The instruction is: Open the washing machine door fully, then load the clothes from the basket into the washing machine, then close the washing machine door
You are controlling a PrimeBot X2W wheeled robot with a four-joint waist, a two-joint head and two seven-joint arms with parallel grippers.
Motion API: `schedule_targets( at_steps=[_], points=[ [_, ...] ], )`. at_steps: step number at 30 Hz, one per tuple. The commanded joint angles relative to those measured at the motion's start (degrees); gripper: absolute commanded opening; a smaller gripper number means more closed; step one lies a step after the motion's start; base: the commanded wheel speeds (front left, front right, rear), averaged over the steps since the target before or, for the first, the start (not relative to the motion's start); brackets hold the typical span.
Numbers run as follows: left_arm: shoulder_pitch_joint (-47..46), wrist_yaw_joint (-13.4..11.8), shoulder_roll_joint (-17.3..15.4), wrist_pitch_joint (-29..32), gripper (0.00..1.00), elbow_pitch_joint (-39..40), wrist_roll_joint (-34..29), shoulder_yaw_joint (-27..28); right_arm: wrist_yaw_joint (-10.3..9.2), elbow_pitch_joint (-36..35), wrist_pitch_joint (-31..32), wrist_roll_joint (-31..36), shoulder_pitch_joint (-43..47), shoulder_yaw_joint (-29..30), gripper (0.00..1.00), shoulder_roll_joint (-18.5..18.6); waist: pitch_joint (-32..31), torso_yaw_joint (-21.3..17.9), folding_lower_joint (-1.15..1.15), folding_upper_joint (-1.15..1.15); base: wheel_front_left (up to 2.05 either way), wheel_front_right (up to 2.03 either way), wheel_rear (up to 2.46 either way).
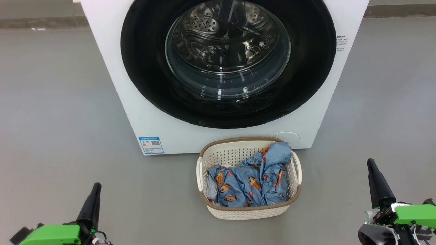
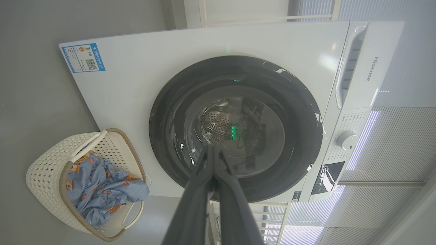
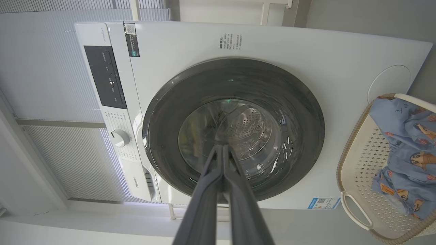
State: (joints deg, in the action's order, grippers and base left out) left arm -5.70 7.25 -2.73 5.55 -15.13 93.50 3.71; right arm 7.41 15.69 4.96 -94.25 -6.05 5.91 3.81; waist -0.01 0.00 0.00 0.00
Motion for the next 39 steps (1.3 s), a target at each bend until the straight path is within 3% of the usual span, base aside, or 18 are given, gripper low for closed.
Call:
schedule_targets(
  at_steps=[1,39],
  points=[
    [-0.8,0.0,-0.9,0.2,0.0,1.0,-0.6,1.9,0.08,-1.3,0.3,0.7,-0.5,-1.0,0.0,0.3,0.0,0.0,0.0,0.0,0.0,0.0,0.0],
    [-0.8,0.0,-0.7,0.3,0.0,1.0,-0.7,2.1,0.08,-1.3,0.4,0.9,-0.5,-0.7,0.0,0.1,0.0,0.0,0.0,0.0,0.0,0.0,0.0]
  ],
)
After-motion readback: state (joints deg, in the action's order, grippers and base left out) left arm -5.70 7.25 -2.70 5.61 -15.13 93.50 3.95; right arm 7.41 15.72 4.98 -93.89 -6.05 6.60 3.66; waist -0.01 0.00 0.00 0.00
